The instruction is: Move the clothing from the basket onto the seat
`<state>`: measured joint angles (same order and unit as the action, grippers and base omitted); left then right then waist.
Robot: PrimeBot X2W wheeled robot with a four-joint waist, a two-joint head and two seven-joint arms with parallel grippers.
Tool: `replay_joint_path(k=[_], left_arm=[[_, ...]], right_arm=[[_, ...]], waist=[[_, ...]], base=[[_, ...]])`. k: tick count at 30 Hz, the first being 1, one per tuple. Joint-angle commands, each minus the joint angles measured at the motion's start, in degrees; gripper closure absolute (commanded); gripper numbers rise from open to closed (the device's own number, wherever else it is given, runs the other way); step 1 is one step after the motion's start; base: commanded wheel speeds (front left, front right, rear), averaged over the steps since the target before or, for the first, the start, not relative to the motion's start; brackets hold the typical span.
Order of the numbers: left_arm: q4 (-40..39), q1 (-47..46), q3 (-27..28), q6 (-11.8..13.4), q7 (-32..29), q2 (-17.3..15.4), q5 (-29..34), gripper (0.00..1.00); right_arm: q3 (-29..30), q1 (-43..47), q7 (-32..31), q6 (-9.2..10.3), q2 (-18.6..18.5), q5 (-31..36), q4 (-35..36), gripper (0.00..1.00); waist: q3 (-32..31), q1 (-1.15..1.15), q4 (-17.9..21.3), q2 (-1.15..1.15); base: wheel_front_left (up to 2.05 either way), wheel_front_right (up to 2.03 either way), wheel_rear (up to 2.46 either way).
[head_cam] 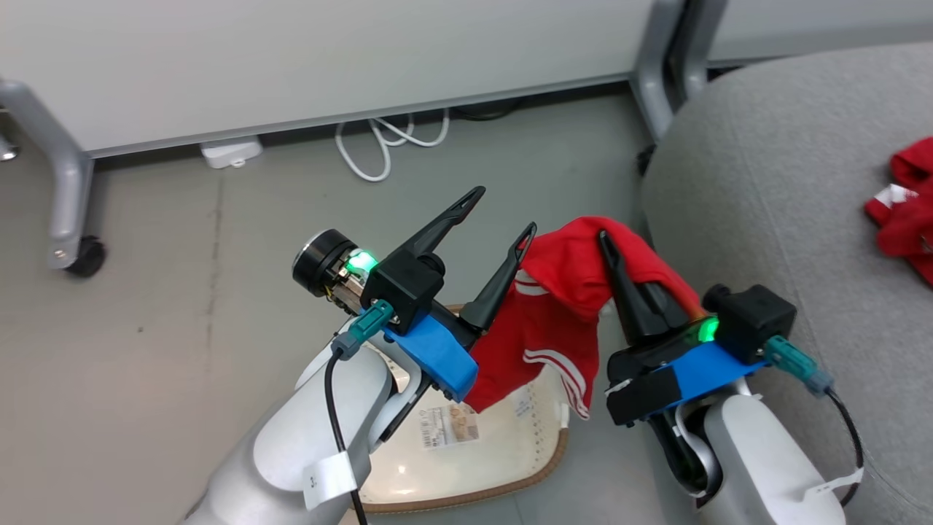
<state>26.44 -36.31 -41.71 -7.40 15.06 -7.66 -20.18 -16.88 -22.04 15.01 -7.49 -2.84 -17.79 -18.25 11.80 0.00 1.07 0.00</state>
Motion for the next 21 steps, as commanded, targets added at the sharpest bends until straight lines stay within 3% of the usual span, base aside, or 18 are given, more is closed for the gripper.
replay_joint_path(k=[1,14,21], left_arm=[[-0.3,0.5,0.2,-0.1,0.2,-0.5,0.3,0.0],[-1.0,0.4,-0.6,-0.1,0.2,-1.7,1.6,0.0],[-0.9,-0.1,-2.2,-0.1,0.2,-1.8,1.2,0.0]], right_arm=[[1.0,0.7,0.3,0.0,-0.1,0.5,1.0,1.0],[7.8,3.5,0.3,0.0,0.0,2.6,6.4,1.0],[10.8,6.6,0.3,0.0,0.0,2.4,8.3,1.0]], waist=[[1.3,0.0,2.5,0.0],[3.8,0.0,13.8,0.0],[4.2,0.0,17.6,0.0]], base=[[0.0,0.0,0.0],[0.0,0.0,0.0],[0.0,0.0,0.0]])
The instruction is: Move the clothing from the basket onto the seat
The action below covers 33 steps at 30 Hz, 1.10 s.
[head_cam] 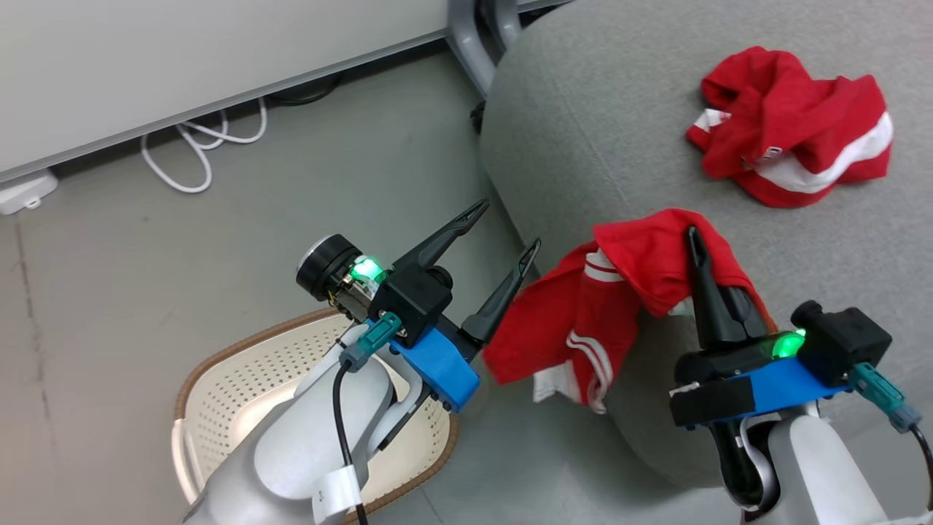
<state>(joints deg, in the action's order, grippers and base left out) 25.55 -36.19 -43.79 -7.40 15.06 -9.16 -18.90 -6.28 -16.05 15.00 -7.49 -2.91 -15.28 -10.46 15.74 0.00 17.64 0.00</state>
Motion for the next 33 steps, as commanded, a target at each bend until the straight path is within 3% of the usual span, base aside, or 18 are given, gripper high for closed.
replay_joint_path(k=[1,11,17,26,33], left_arm=[[0.0,-0.2,-0.2,-0.1,0.2,-0.3,-0.1,0.0],[-0.1,-0.4,-1.1,-0.1,0.2,-0.4,-0.7,0.0],[-0.7,-1.0,-0.1,-0.1,0.2,-0.7,-0.3,0.0],[-1.8,-6.4,-0.2,0.0,0.1,-1.4,1.7,0.0],[-3.0,-11.9,-1.8,-0.1,-0.6,-2.4,3.4,0.0]], right_arm=[[0.5,1.1,0.3,0.0,0.1,-0.2,0.7,1.0],[1.5,2.7,0.3,0.0,0.0,-0.4,2.5,1.0],[2.3,-1.3,0.3,0.0,0.0,0.9,3.6,1.0],[9.8,-20.4,0.3,0.0,-0.1,3.9,5.7,1.0],[20.3,-37.6,0.3,0.0,-6.7,7.2,8.6,1.0]], waist=[[0.3,0.0,1.3,0.0],[0.4,0.0,1.8,0.0],[1.5,0.0,1.0,0.0],[11.2,0.0,-1.9,0.0],[20.3,0.0,-4.1,0.0]], base=[[0.0,0.0,0.0],[0.0,0.0,0.0],[0.0,0.0,0.0],[0.0,0.0,0.0],[0.0,0.0,0.0]])
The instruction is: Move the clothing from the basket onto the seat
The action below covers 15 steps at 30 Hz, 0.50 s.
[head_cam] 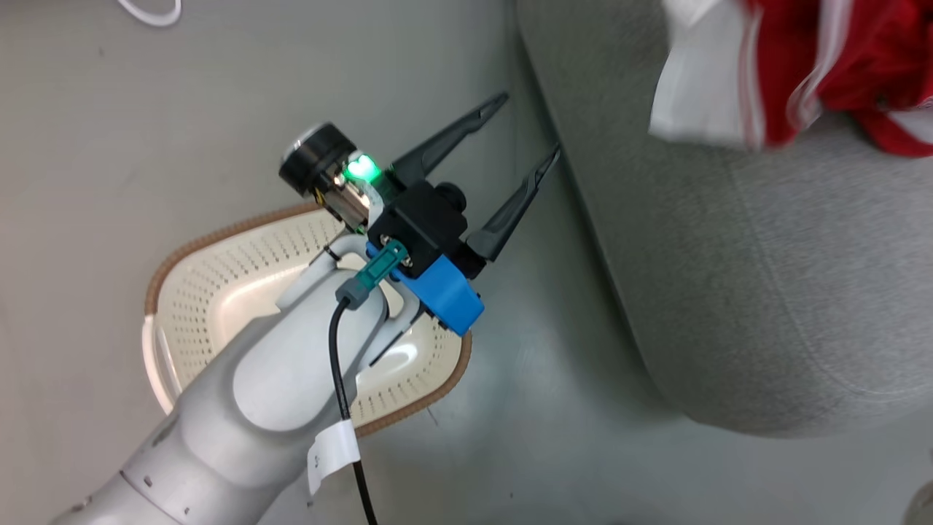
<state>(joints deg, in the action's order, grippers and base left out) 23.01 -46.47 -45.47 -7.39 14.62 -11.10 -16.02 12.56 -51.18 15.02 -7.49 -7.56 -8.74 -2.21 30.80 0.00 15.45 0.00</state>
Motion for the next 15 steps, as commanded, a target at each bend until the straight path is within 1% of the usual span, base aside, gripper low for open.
replay_joint_path(k=[1,3,4,5,6,9,12,15], left_arm=[[-0.6,-2.2,-0.3,-0.1,-0.2,-0.6,0.6,0.0],[-1.0,-3.4,-0.4,-0.1,-0.5,-1.0,0.9,0.0],[-1.0,-3.4,-0.4,-0.1,-0.5,-1.0,0.9,0.0],[-1.4,-4.3,-0.5,-0.1,-0.6,-1.3,1.1,0.0],[-1.4,-4.3,-0.5,-0.1,-0.6,-1.3,1.1,0.0],[-2.2,-5.4,-0.7,-0.1,-0.9,-1.4,1.6,0.0],[-2.8,-5.9,-1.0,0.0,-1.3,-2.0,1.9,0.0],[-3.5,-6.2,-0.9,0.2,-1.4,-2.6,2.1,0.0]], right_arm=[[2.9,-4.5,0.2,0.0,-3.6,0.8,0.7,1.0],[5.5,-7.8,0.2,0.0,-7.1,1.1,0.9,1.0],[5.5,-7.8,0.2,0.0,-7.1,1.1,0.9,1.0],[8.6,-9.7,0.2,0.0,-10.7,0.3,-0.1,1.0],[8.6,-9.7,0.2,0.0,-10.7,0.3,-0.1,1.0],[11.6,-10.3,0.2,0.0,-16.9,-0.2,-2.0,1.0],[14.8,-8.4,0.2,0.0,-19.9,-0.6,-5.9,1.0],[16.8,-6.4,0.2,0.0,-20.6,-0.4,-10.1,1.0]], waist=[[6.3,0.0,-2.1,0.0],[8.4,0.0,-2.2,0.0],[8.4,0.0,-2.2,0.0],[10.0,0.0,-2.0,0.0],[10.0,0.0,-2.0,0.0],[12.1,0.0,-1.8,0.0],[13.8,0.0,-1.3,0.0],[15.0,0.0,-0.7,0.0]], base=[[0.0,0.0,0.0],[0.0,0.0,0.0],[0.0,0.0,0.0],[0.0,0.0,0.0],[0.0,0.0,0.0],[0.0,0.0,0.0],[0.0,0.0,0.0],[0.0,0.0,0.0]])
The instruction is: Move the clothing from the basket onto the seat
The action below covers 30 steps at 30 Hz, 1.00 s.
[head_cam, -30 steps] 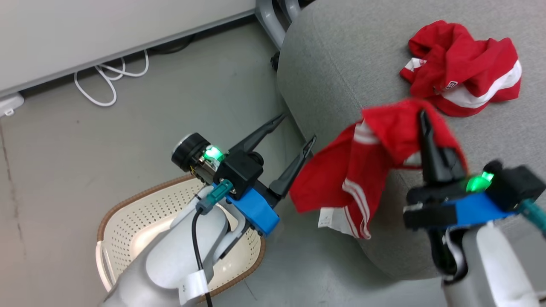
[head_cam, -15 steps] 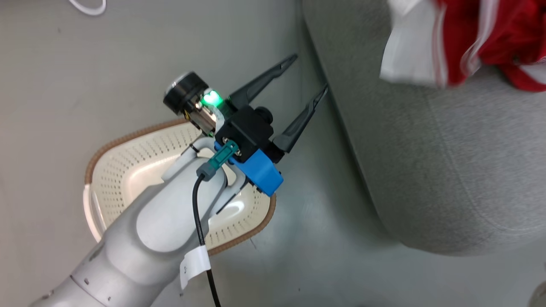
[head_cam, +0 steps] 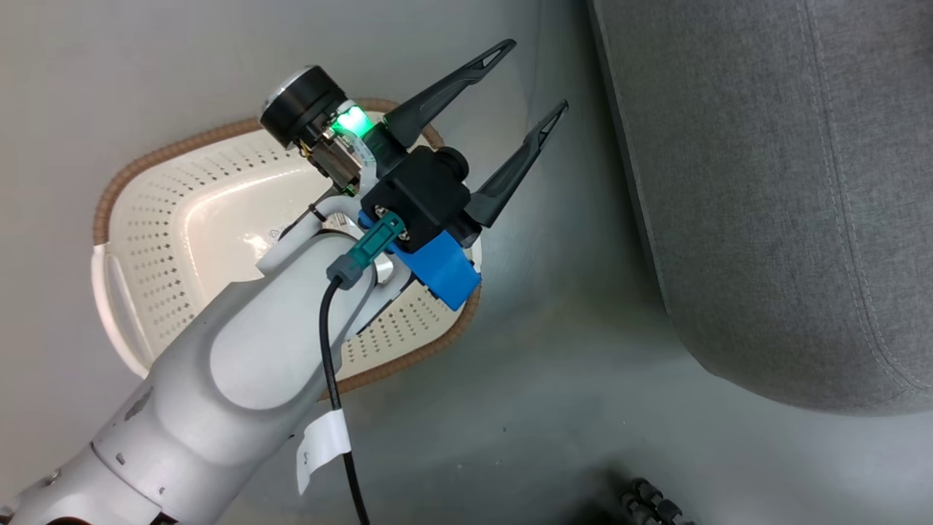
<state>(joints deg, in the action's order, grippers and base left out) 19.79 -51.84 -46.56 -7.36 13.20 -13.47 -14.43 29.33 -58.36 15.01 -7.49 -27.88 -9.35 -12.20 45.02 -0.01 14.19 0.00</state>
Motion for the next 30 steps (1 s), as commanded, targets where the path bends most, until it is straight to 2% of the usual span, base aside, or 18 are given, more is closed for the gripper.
replay_joint_path(k=[1,14,20,21,22,23,30], left_arm=[[-0.4,-0.9,0.1,0.2,0.0,-0.5,0.5,0.0],[-2.4,-2.3,-0.3,0.6,-0.7,-1.4,0.2,0.0],[-2.1,-2.4,-0.2,1.1,0.0,-1.0,-0.1,0.0],[-2.0,-2.4,-0.2,1.2,0.1,-1.0,-0.2,0.0],[-1.7,-2.1,-0.2,1.3,0.2,-0.9,-0.3,0.0],[-1.6,-1.9,-0.2,1.3,0.5,-0.8,-0.4,0.0],[0.2,1.4,0.9,2.2,1.7,0.4,-2.2,0.0]], right_arm=[[0.2,1.4,0.3,0.0,0.1,0.5,-1.2,1.0],[-2.2,8.4,0.3,0.0,6.7,1.6,-14.0,1.0],[-2.1,11.0,0.3,0.0,8.5,1.0,-14.4,1.0],[-1.7,11.5,0.3,0.0,8.9,0.6,-13.6,0.55],[-1.5,12.3,0.3,0.0,9.5,0.5,-12.9,0.55],[-1.5,13.3,0.2,0.0,10.0,0.3,-12.4,0.0],[-1.9,22.9,0.3,0.0,13.5,0.0,-7.0,0.0]], waist=[[1.0,0.01,0.6,0.0],[3.3,0.01,0.1,0.0],[2.5,0.01,-0.7,0.0],[2.2,0.01,-0.7,0.0],[1.7,0.01,-0.7,0.0],[1.1,0.01,-0.7,0.0],[-6.4,0.01,-0.4,0.0]], base=[[0.0,0.0,0.0],[0.0,0.0,0.0],[0.0,0.0,0.0],[0.0,0.0,0.0],[0.0,0.0,0.0],[0.0,0.0,0.0],[0.0,0.0,0.0]])
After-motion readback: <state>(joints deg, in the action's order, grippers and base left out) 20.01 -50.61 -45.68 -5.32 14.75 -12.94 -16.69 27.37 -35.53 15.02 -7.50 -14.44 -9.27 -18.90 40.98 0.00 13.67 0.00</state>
